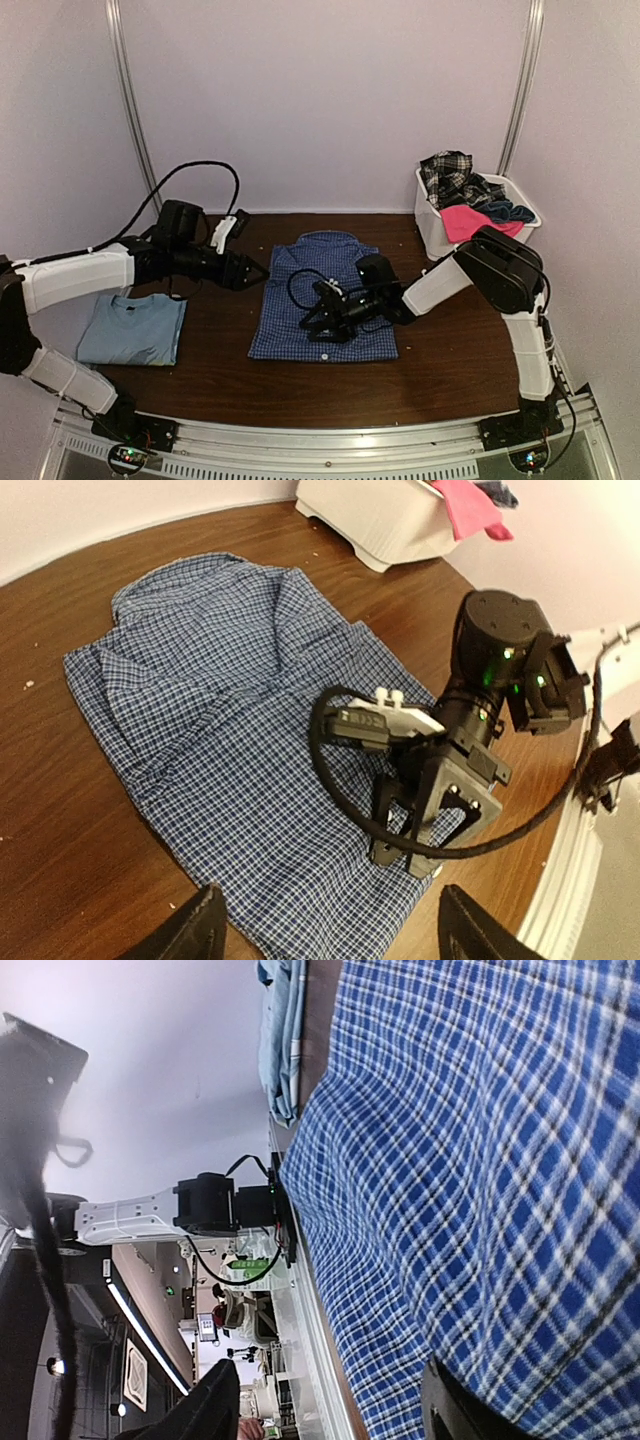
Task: Fold and stack the mixed laundry pile
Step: Smooth out the 2/3-rectangle-folded shirt at the center of the board, then pick up the 2/3-rectangle-folded shirt from the center of the board.
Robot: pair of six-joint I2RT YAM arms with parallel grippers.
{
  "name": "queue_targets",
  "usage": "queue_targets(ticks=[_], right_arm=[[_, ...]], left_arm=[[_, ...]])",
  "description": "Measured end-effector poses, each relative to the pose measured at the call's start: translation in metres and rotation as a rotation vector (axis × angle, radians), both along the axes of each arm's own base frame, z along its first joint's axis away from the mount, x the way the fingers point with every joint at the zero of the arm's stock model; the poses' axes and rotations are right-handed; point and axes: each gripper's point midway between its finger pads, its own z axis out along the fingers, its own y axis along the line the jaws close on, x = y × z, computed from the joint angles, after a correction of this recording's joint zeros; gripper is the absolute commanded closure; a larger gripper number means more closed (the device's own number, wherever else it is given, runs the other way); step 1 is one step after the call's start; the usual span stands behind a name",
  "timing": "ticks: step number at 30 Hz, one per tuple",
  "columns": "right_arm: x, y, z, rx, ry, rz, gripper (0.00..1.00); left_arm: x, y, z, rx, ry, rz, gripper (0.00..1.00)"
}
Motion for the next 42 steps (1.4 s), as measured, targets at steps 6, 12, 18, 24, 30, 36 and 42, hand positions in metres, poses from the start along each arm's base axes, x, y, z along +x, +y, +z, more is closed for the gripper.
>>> queue_targets(ticks=[6,12,18,24,30,36,42], right_arm=[[0.0,0.003,0.01,0.056,0.025,-0.023,0.38],[0.025,0.015,0.058,-0.002,-0.093,-0.035,0.5],[0.073,0.004,0.08,-0.088,-0.284,-0.085,0.62],[0.094,-0.018,0.005,-0.272,-0.259,-0.074,0.63],[0.095,-0.018,-0.018,-0.295,-0.261,-0.028,0.64],[0.092,-0.018,-0.02,-0.282,-0.285,0.004,0.64],[0.09,-0.018,-0.022,-0.263,-0.303,0.019,0.64]], left_arm=[[-0.07,-0.019,-0.02,0.175,-0.178,-0.153,0.26],[-0.099,-0.027,-0.043,0.412,-0.395,-0.259,0.29],[-0.108,-0.042,-0.079,0.676,-0.586,-0.383,0.32],[-0.122,-0.066,-0.119,0.864,-0.713,-0.558,0.3],[-0.129,-0.094,-0.143,0.95,-0.808,-0.647,0.36],[-0.106,-0.113,-0.145,1.032,-0.927,-0.568,0.47],[-0.092,-0.115,-0.146,1.109,-0.984,-0.517,0.95]])
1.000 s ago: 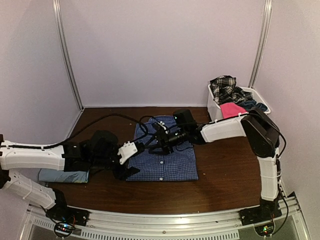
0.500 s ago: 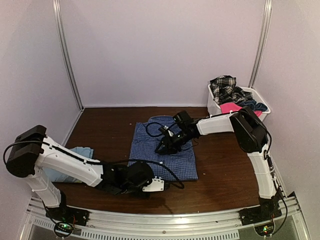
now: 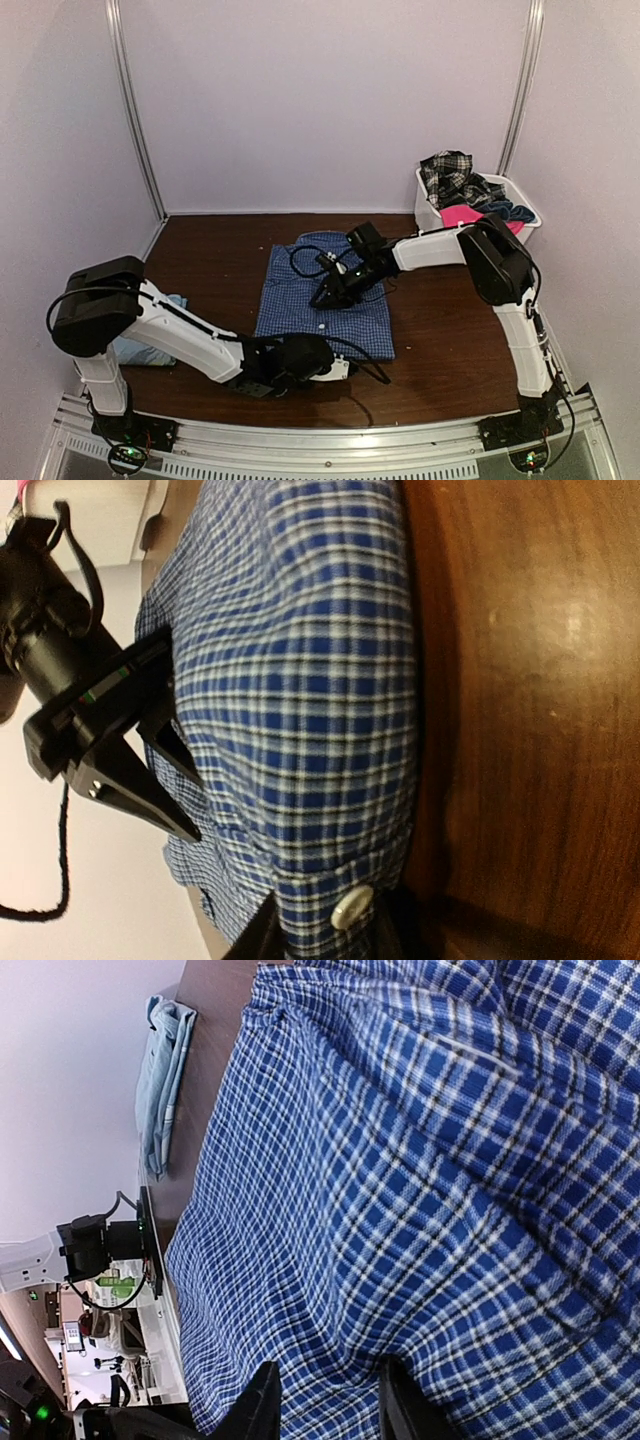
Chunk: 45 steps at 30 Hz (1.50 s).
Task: Fold and stack the mixed laundry pile
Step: Pick up the 2/3-rectangle-folded shirt from the center of the board, then fold the 2/3-rectangle-folded shirt at the center of the board.
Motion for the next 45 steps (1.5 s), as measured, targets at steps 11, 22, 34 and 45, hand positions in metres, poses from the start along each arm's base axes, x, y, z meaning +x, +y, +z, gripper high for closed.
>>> queue_targets(ticks=[11,22,34,45], right_arm=[[-0.03,-0.013,0.016,-0.04,0.045,0.023,0.46],[0.009,-0.018,0.064,-0.007,-0.071,0.047,0.59],[-0.126,0.015,-0.003,-0.083,0.1,0.347,0.69],[-0.202,0.022,-0.003,-0.058,0.16,0.476,0.58]], left_arm=[[-0.028,-0.005,0.075,-0.087,0.255,-0.024,1.0],[-0.086,0.02,0.1,-0.031,0.593,-0.032,1.0],[-0.098,0.018,0.141,-0.017,0.722,-0.01,1.0],[-0.079,0.021,0.159,-0.052,0.742,0.028,1.0]])
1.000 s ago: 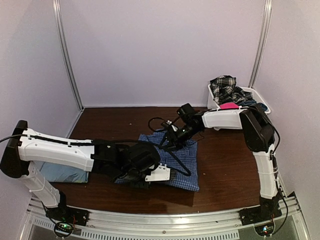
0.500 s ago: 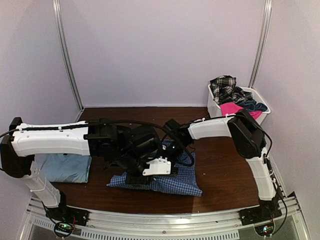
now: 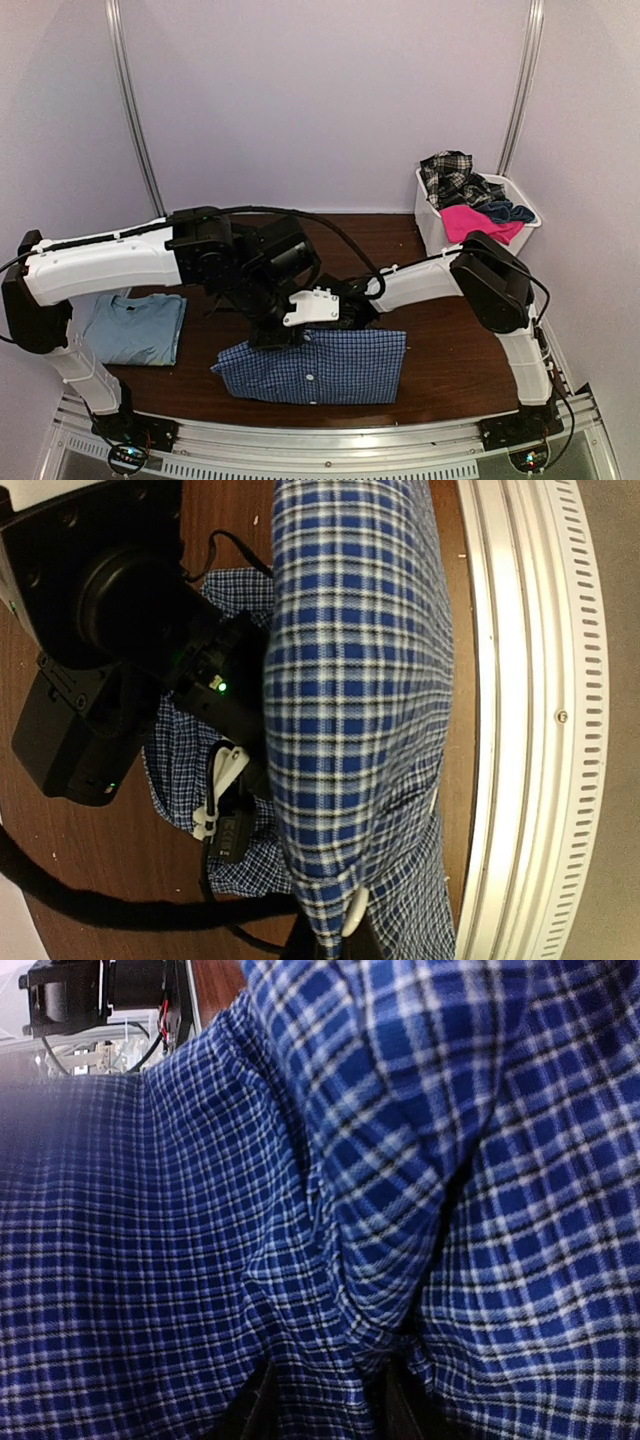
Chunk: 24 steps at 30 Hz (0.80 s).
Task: Fold and stack the mixed laundry pile
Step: Fold the 2/3-rectangle-folded shirt at the center of the board.
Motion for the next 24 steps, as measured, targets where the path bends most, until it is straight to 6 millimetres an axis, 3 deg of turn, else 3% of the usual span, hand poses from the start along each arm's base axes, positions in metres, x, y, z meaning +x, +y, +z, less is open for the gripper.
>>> queue_targets(ticks=[3,5,15,18,24], right_arm=[[0.006,0.0,0.005,-0.004,-0.007,-0.012,0.52],[0.021,0.0,0.011,-0.009,-0.029,-0.036,0.5],[0.141,-0.01,0.072,0.062,-0.247,-0.205,0.43],[0.169,-0.024,0.068,0.026,-0.29,-0.271,0.44],[0.203,-0.044,0.031,-0.079,-0.308,-0.353,0.46]], left_arm=[[-0.003,0.0,0.0,-0.001,0.012,-0.011,1.0],[-0.005,-0.001,0.0,-0.004,0.022,-0.019,1.0],[-0.012,-0.004,-0.003,-0.007,0.054,-0.059,1.0],[-0.013,-0.005,-0.005,-0.005,0.064,-0.07,0.97],[0.007,-0.001,-0.007,-0.005,0.069,-0.049,0.95]])
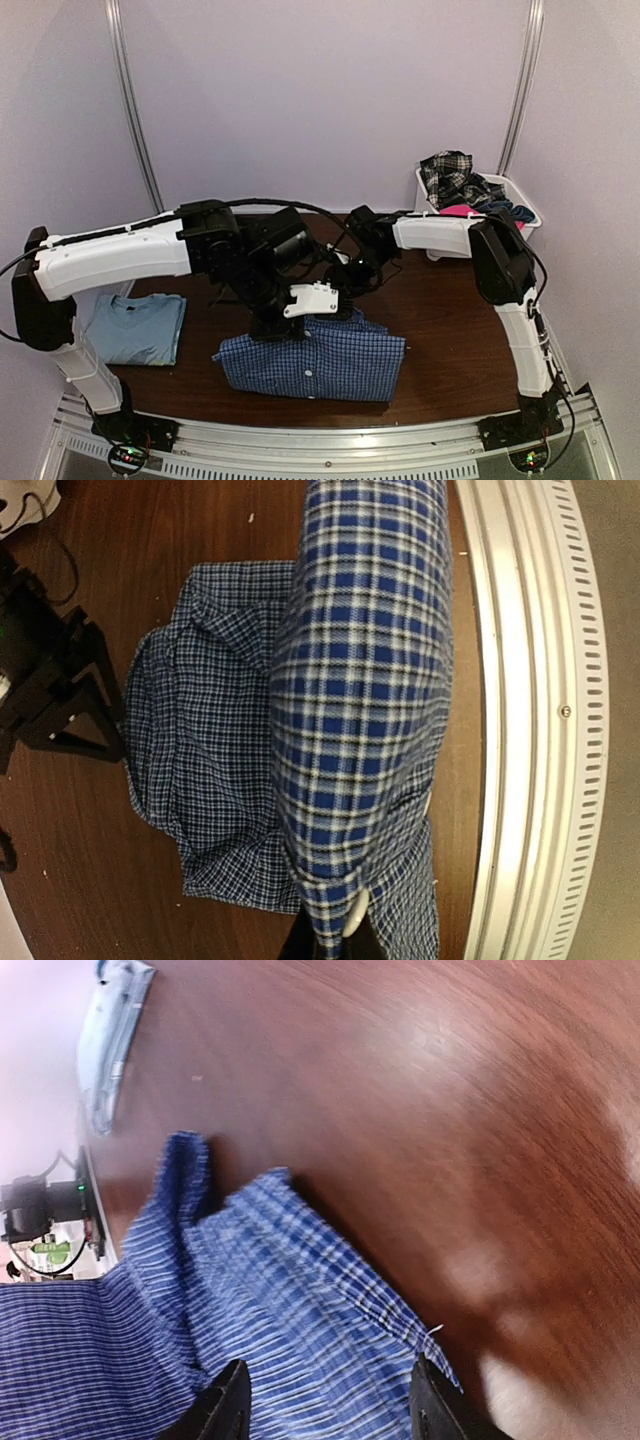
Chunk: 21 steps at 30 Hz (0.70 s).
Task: Fold and stack the mixed laundry pile
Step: Fold the 2/3-rectangle-folded shirt at the center of the board.
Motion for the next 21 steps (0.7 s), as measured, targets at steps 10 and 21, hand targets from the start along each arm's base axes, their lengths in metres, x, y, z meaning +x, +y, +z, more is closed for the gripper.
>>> queue_targets(ticks=[10,21], right_arm=[[-0.004,0.003,-0.024,0.009,0.042,0.035,0.48],[-0.005,0.001,-0.023,0.03,0.06,0.046,0.42]], left_arm=[[0.071,-0.01,-0.016,0.02,-0.079,0.025,0.92],[0.134,-0.019,-0.039,0.032,-0.21,0.034,0.68]])
